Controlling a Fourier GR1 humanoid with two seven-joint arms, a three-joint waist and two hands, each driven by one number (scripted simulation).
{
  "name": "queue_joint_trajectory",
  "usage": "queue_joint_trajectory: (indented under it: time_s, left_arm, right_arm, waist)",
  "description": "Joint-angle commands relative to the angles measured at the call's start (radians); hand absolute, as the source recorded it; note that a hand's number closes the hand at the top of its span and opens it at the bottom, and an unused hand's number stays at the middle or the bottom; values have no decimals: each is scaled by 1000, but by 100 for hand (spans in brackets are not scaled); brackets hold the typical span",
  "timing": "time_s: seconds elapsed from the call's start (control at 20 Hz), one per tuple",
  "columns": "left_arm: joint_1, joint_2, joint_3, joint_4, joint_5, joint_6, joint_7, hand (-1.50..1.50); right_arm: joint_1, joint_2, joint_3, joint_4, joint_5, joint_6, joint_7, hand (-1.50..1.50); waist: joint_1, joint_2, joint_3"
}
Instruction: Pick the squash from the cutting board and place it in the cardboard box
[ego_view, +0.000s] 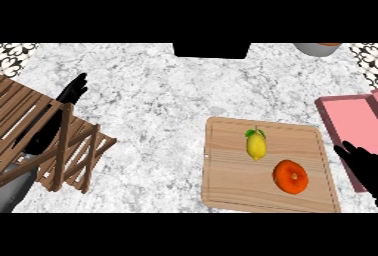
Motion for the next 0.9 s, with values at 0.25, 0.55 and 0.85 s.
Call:
queue_joint_trajectory:
  time_s: [0.25,0.55,0.85]
  left_arm:
    - [-35,-82,-32,-124,-31,19,42,0]
    - [2,-92,-13,-90,-34,-17,-14,0]
    - [-41,-105,1,-120,-48,-18,62,0]
  right_arm:
    - [-233,191,210,48,13,142,308,-150]
    - [-305,308,350,169,164,152,381,-150]
    - [-407,407,333,342,194,157,328,-150]
  waist:
    - [2,-12,13]
    - [-11,-14,13]
    - [-14,-12,14]
